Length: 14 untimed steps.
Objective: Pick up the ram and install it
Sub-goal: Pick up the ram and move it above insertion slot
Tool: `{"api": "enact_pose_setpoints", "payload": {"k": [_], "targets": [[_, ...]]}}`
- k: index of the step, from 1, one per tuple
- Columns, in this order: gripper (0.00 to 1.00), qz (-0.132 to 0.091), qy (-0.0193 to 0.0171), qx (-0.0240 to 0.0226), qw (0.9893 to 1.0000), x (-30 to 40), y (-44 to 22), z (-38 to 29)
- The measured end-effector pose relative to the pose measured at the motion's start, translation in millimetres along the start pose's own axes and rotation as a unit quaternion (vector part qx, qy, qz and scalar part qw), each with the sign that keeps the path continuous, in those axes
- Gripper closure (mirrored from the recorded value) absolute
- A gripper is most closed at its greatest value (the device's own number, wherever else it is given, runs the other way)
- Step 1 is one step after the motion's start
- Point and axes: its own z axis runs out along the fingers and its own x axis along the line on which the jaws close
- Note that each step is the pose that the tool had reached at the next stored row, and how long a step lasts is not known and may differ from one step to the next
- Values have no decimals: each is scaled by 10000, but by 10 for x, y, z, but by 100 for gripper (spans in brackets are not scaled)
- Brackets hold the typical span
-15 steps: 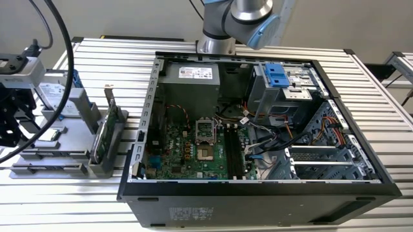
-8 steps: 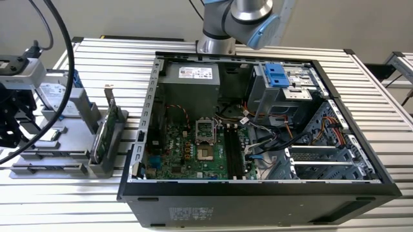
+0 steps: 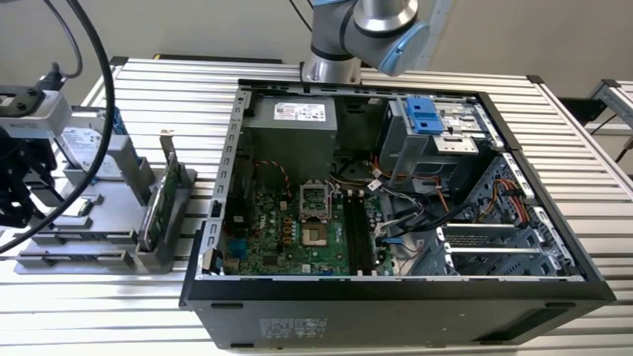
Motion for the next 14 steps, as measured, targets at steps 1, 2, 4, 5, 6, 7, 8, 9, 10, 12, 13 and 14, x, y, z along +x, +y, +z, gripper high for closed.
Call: {"api": "enact_pose_setpoints", "payload": {"k": [1, 2, 4, 5, 6, 7, 8, 9, 10, 12, 13, 14], "targets": [[0, 0, -1, 1, 10000, 0, 0, 3], [0, 0, -2, 1, 10000, 0, 0, 8], [0, 0, -5, 0, 10000, 0, 0, 21], [0, 0, -8, 1, 10000, 0, 0, 27], [0, 0, -10, 1, 10000, 0, 0, 34], [0, 0, -12, 2, 10000, 0, 0, 41], [0, 0, -13, 2, 10000, 0, 0, 47], [0, 0, -14, 2, 10000, 0, 0, 54], [0, 0, -16, 2, 10000, 0, 0, 59], [0, 0, -19, 3, 10000, -1, 0, 68], [0, 0, -19, 2, 10000, -1, 0, 73], [0, 0, -20, 3, 10000, -1, 0, 75]]}}
